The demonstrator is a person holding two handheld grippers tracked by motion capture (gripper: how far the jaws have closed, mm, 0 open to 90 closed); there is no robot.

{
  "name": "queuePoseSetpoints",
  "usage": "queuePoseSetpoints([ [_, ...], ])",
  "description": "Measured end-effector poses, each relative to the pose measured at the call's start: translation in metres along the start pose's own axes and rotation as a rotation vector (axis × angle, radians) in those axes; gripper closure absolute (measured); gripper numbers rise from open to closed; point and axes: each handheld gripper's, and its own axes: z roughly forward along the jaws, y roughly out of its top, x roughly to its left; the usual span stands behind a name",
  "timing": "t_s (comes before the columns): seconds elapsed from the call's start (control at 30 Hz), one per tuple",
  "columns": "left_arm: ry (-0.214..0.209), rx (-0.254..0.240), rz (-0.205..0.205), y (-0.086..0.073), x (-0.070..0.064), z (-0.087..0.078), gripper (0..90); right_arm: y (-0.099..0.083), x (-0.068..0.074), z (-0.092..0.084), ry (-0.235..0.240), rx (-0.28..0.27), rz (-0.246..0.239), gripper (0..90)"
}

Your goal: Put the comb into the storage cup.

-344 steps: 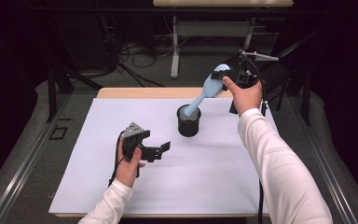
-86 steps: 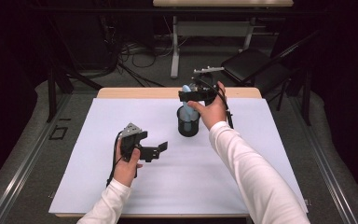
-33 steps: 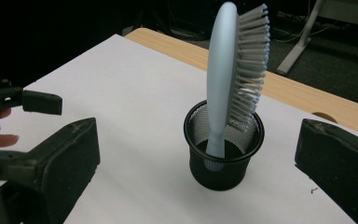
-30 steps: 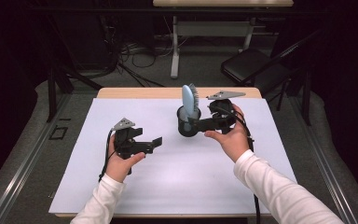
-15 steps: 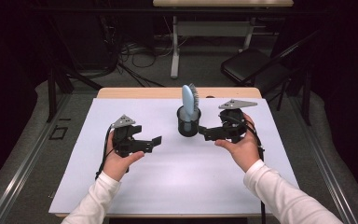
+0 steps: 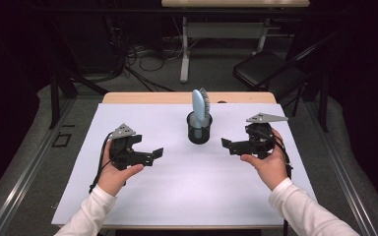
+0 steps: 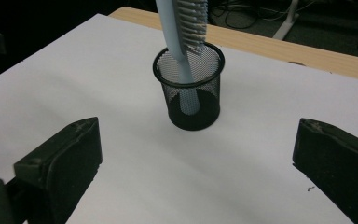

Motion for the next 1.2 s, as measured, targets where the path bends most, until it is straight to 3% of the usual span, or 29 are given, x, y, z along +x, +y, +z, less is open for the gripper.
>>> queuePoseSetpoints([
  [0.2,0.022,-0.005,-0.010,-0.010,0.008,-0.012,1.3,-0.019,-0.012,-0.006,-0.019,0.015,0.038,1.0],
  [0.57,0.069,-0.032,-0.071,-0.033,0.028,-0.031,1.5,-0.059,-0.032,-0.010,-0.071,0.033,0.086,1.1],
  [0.93,0.103,-0.051,-0.119,-0.058,0.044,-0.034,1.5,-0.088,-0.047,-0.011,-0.122,0.015,0.133,1.1],
  [1.2,0.125,-0.059,-0.111,-0.065,0.049,-0.035,1.5,-0.107,-0.054,-0.012,-0.147,0.016,0.166,1.1],
])
